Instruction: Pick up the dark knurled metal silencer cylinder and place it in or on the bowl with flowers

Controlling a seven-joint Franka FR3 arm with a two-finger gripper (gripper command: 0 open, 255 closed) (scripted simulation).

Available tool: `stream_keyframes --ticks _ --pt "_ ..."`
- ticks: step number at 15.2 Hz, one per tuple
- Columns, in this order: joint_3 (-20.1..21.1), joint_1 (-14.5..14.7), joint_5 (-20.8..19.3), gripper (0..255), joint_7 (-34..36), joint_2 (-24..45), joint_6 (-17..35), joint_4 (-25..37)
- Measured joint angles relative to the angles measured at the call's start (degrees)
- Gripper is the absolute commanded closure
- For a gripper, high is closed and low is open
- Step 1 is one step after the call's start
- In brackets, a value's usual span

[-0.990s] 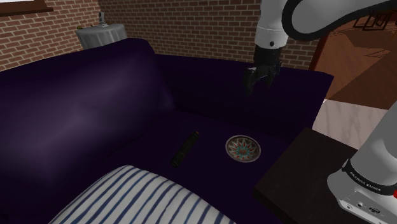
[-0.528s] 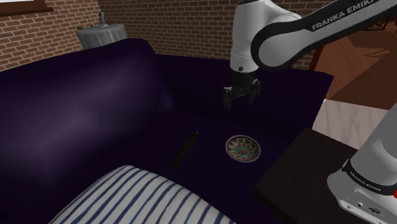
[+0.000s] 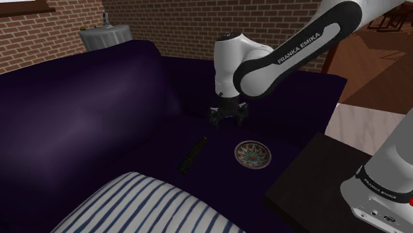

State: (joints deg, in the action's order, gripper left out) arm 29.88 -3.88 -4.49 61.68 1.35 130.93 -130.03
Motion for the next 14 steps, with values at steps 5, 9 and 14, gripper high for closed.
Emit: stream_keyframes --ticks 5,9,14 --pt "-1.1 2.8 -7.7 0 13.5 13.0 1.9 8.2" --pt "-4.0 6.5 -12.1 0 22.2 23.0 3.0 15.6" --pt "-7.8 10.7 -14.2 0 29.2 34.9 2.0 27.7"
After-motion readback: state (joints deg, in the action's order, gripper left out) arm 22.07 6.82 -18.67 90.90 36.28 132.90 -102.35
